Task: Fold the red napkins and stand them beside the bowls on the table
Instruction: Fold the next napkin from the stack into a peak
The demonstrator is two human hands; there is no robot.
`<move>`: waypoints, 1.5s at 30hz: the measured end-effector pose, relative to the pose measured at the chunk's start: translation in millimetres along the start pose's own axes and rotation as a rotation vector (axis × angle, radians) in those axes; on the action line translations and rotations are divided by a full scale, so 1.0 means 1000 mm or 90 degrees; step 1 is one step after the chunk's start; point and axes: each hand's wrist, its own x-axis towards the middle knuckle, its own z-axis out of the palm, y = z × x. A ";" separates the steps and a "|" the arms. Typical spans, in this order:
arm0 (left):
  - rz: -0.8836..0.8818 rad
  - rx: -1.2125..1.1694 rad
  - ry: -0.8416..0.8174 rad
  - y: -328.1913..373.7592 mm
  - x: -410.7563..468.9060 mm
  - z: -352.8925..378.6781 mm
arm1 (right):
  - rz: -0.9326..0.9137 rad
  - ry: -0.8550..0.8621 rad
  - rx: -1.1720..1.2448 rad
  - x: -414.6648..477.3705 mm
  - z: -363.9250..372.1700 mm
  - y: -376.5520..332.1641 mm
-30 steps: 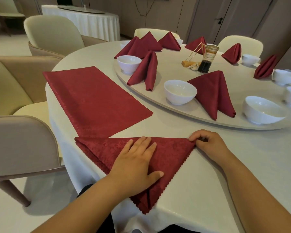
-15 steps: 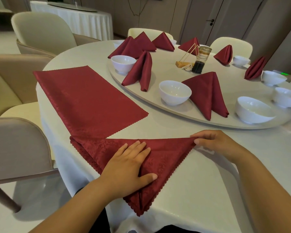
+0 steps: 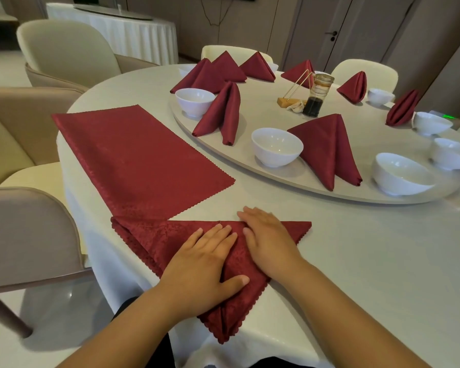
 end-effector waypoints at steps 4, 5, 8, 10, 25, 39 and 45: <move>-0.003 -0.008 0.028 -0.003 0.001 0.013 | 0.020 -0.082 -0.054 -0.004 0.003 0.005; -0.007 0.000 0.044 -0.003 0.001 0.012 | 0.031 -0.100 -0.065 -0.006 0.001 0.009; -0.013 0.019 0.068 -0.003 0.003 0.014 | 0.086 -0.121 -0.091 -0.013 -0.007 0.029; -0.009 0.016 0.077 -0.003 0.002 0.014 | 0.133 -0.112 -0.103 -0.018 -0.013 0.044; -0.080 -0.133 0.246 0.003 -0.001 0.015 | -0.005 -0.073 0.070 0.000 0.010 -0.024; -0.237 0.016 0.010 -0.045 -0.021 -0.001 | -0.031 -0.126 -0.099 0.002 0.015 -0.022; -0.335 -0.018 -0.005 -0.080 -0.043 -0.011 | -0.039 -0.118 -0.096 0.001 0.016 -0.023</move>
